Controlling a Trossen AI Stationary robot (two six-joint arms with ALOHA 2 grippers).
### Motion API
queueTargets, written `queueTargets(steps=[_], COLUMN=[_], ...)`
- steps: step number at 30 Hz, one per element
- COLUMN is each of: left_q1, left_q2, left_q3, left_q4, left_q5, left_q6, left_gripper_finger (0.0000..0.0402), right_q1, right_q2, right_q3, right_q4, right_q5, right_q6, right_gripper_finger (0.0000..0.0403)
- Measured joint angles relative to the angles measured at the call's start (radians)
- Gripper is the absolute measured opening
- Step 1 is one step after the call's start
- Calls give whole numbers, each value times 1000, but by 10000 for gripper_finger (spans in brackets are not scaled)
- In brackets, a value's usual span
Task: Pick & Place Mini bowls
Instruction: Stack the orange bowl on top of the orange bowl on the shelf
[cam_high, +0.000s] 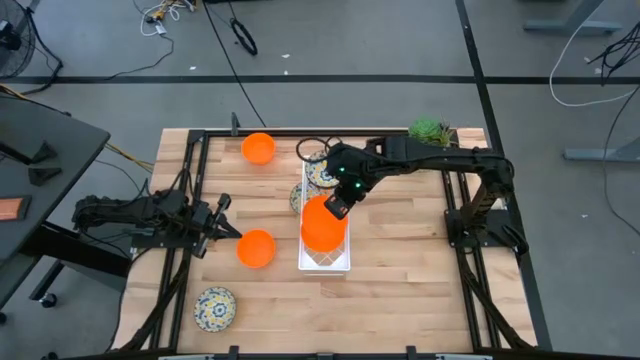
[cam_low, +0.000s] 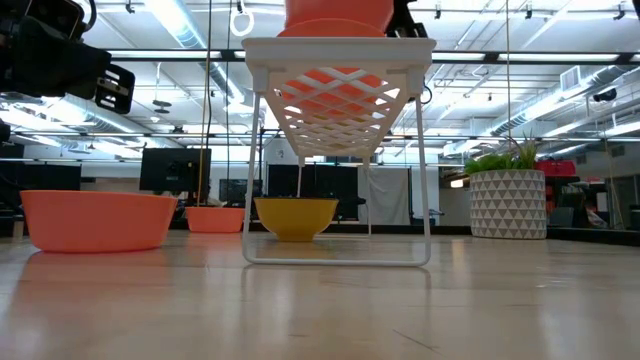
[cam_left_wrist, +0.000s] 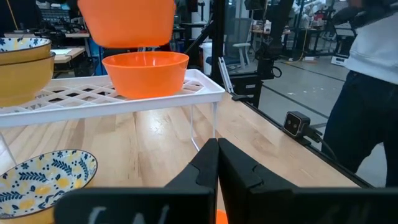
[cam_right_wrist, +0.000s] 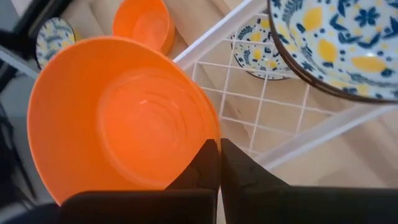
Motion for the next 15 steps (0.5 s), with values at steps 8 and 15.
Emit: queueTargets(steps=[8, 15], left_q1=[0, 0], left_q2=[0, 0], left_q3=[0, 0], left_q4=[-1, 0], left_q5=[0, 0], left_q6=[0, 0], left_gripper_finger=[14, 14], right_q1=[1, 16], right_q2=[15, 15], right_q3=[0, 10], right_q4=[-2, -13], right_q5=[0, -11], right_q6=[-113, -131], right_gripper_finger=[0, 0])
